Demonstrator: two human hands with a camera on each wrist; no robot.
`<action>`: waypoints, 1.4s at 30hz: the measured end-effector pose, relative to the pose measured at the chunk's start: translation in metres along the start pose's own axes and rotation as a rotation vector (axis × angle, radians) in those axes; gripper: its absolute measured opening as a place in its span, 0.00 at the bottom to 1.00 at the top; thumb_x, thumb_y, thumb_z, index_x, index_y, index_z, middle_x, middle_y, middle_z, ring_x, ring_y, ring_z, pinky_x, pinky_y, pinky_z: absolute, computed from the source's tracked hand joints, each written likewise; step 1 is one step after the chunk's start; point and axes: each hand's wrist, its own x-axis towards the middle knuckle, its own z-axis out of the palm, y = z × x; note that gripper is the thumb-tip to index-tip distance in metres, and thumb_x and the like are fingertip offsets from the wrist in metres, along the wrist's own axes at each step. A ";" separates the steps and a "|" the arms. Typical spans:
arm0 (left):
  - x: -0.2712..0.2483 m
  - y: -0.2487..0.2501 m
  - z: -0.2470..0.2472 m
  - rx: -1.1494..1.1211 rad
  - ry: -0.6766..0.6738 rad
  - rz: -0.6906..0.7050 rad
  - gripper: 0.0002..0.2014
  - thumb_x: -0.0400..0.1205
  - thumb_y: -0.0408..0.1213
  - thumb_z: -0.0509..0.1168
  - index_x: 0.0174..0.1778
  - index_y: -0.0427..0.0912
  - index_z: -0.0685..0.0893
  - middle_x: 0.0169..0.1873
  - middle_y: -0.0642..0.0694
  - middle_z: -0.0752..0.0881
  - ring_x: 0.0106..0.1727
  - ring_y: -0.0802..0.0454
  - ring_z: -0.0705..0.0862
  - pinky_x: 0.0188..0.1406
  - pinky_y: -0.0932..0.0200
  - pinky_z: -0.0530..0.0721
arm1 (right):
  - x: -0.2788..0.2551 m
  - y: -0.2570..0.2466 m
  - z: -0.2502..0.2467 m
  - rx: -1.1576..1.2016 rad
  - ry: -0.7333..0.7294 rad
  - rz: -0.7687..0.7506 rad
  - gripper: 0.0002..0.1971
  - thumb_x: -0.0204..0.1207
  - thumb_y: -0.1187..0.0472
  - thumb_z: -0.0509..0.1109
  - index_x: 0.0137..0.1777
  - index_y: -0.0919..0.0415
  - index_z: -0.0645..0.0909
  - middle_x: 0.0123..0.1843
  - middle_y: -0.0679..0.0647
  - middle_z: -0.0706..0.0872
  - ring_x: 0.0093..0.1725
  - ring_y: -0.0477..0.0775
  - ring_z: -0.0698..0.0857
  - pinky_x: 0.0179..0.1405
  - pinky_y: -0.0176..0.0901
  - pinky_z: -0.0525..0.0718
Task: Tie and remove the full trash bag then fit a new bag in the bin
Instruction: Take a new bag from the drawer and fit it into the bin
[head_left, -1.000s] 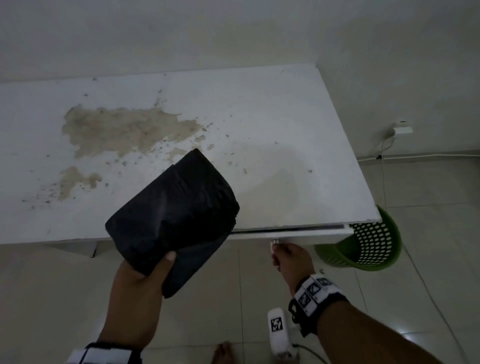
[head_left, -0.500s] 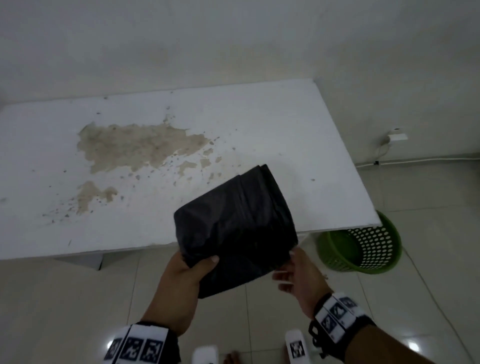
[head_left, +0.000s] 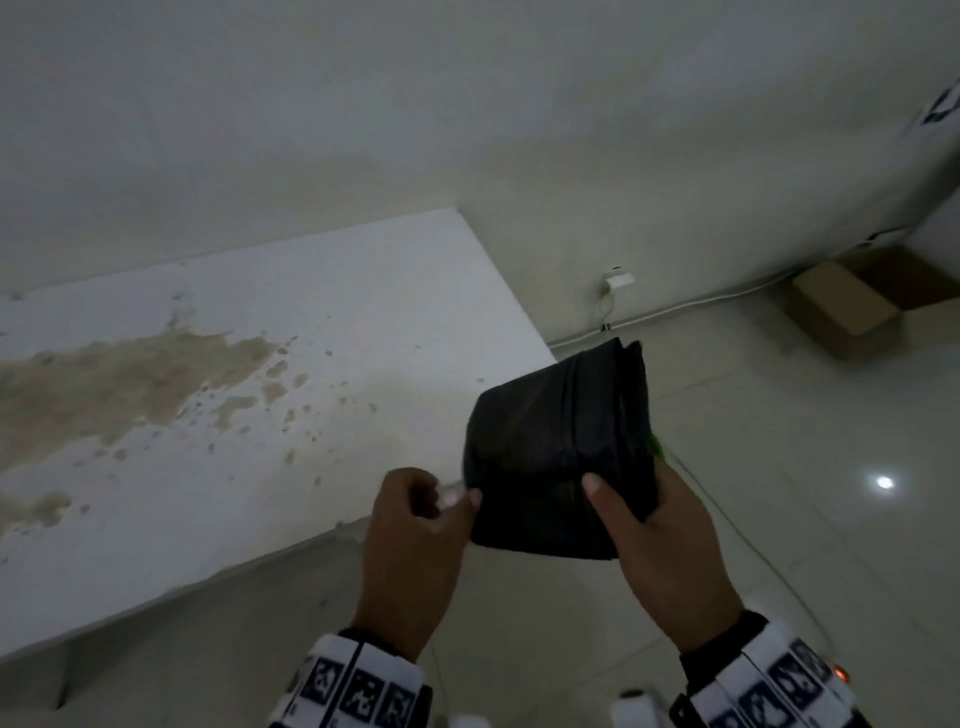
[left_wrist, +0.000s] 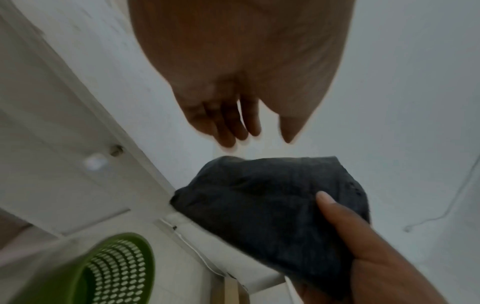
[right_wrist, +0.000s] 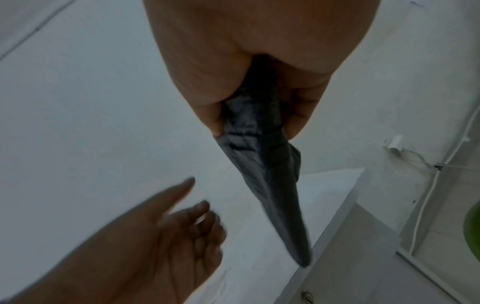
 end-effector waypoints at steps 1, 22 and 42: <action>-0.004 0.011 0.009 0.002 -0.065 0.061 0.10 0.80 0.49 0.73 0.45 0.49 0.80 0.38 0.51 0.85 0.38 0.58 0.83 0.37 0.61 0.80 | -0.002 0.000 -0.009 -0.073 0.009 -0.030 0.15 0.76 0.50 0.74 0.60 0.33 0.79 0.53 0.27 0.88 0.53 0.27 0.84 0.49 0.23 0.82; -0.014 0.158 0.233 -0.641 -0.050 -0.109 0.11 0.90 0.31 0.59 0.57 0.30 0.85 0.52 0.36 0.93 0.55 0.43 0.92 0.54 0.52 0.91 | 0.082 0.060 -0.234 -0.549 0.371 -0.022 0.44 0.69 0.35 0.72 0.79 0.60 0.64 0.83 0.58 0.56 0.80 0.64 0.65 0.74 0.69 0.70; 0.094 0.227 0.266 -0.803 -0.278 -0.105 0.09 0.89 0.31 0.60 0.49 0.35 0.85 0.47 0.39 0.93 0.48 0.45 0.93 0.48 0.48 0.92 | 0.206 0.045 -0.212 -0.464 -0.235 -0.137 0.13 0.79 0.49 0.68 0.45 0.60 0.79 0.37 0.49 0.83 0.37 0.48 0.82 0.40 0.45 0.78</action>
